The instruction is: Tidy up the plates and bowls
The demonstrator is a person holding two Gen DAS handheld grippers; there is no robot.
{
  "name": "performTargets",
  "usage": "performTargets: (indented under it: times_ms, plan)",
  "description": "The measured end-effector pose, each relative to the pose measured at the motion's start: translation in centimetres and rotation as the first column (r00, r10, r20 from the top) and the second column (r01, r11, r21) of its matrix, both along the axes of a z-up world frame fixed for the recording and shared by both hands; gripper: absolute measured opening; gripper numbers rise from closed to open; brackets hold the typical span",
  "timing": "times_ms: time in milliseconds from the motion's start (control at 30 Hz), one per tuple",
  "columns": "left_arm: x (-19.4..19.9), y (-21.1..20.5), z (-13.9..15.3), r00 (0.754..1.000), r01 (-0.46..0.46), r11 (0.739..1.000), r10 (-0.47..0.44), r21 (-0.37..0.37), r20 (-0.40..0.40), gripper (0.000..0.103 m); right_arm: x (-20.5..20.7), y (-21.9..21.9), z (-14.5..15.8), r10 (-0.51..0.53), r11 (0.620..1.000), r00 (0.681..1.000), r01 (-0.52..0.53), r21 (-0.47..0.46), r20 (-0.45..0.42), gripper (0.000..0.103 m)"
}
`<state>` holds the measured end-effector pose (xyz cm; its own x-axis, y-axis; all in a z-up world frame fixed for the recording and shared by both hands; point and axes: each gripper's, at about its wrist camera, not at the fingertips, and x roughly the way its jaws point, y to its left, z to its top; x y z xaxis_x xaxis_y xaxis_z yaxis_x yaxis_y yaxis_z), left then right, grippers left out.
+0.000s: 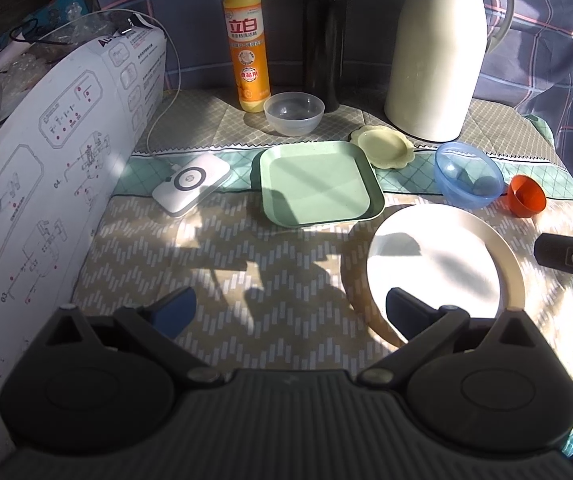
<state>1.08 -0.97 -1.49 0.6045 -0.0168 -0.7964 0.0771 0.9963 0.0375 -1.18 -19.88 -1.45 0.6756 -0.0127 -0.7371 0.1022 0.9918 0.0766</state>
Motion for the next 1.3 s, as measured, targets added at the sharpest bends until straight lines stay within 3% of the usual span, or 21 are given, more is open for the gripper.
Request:
performTargets:
  times_ms: [133,367,500,633,733,833,900,1000,1067,1133,1200,1300]
  plan:
    - [0.5,0.0,-0.4,1.000,-0.003,1.000,0.003,-0.003,-0.005,0.103,0.4,-0.5,-0.1,0.018,1.000,0.999,-0.018,0.013,0.027,0.103]
    - [1.9,-0.1,-1.9,1.000,0.000,1.000,0.000,-0.020,0.001,0.103,2.8,-1.2,-2.2,0.048,0.998,0.999,-0.049,-0.047,-0.019,0.103]
    - [2.8,-0.3,-3.6,1.000,0.011,0.999,-0.011,-0.038,-0.015,0.103,4.9,-2.4,-5.0,0.066,0.998,0.992,-0.067,-0.007,-0.104,0.103]
    - [3.8,-1.0,-5.6,0.998,0.038,0.998,-0.041,-0.057,-0.044,0.103,5.8,-4.0,-6.7,0.091,0.995,0.994,-0.088,0.046,-0.063,0.103]
    - [4.4,-2.1,-6.7,0.995,0.081,0.995,-0.084,-0.055,-0.053,0.103,7.0,-4.7,-7.6,0.078,0.997,0.993,-0.077,0.016,-0.086,0.100]
    - [5.0,-3.6,-7.8,0.989,0.133,0.990,-0.135,-0.041,-0.063,0.098,8.1,-5.7,-8.7,0.058,0.998,0.991,-0.055,0.029,-0.123,0.081]
    - [5.4,-4.4,-8.4,0.984,0.157,0.987,-0.159,-0.034,-0.076,0.092,8.6,-6.3,-9.7,0.063,0.996,0.989,-0.054,0.072,-0.134,0.049]
    - [6.1,-5.4,-9.4,0.977,0.181,0.983,-0.183,-0.032,-0.105,0.078,8.9,-6.7,-11.0,0.057,0.994,0.985,-0.041,0.098,-0.165,0.026]
    - [6.3,-5.6,-9.6,0.977,0.184,0.982,-0.188,-0.050,-0.099,0.072,8.7,-7.0,-11.5,0.048,0.993,0.985,-0.030,0.114,-0.165,0.021]
    - [6.4,-5.9,-9.4,0.975,0.203,0.978,-0.207,-0.055,-0.084,0.055,8.4,-7.1,-11.7,0.056,0.993,0.986,-0.039,0.110,-0.157,0.019]
    - [6.3,-6.4,-9.2,0.970,0.229,0.972,-0.232,-0.048,-0.075,0.029,8.3,-6.9,-11.8,0.062,0.994,0.986,-0.047,0.098,-0.153,0.019]
    - [6.1,-7.1,-9.2,0.970,0.237,0.971,-0.237,-0.016,-0.059,0.030,8.1,-6.3,-11.8,0.084,0.995,0.986,-0.075,0.067,-0.144,0.019]
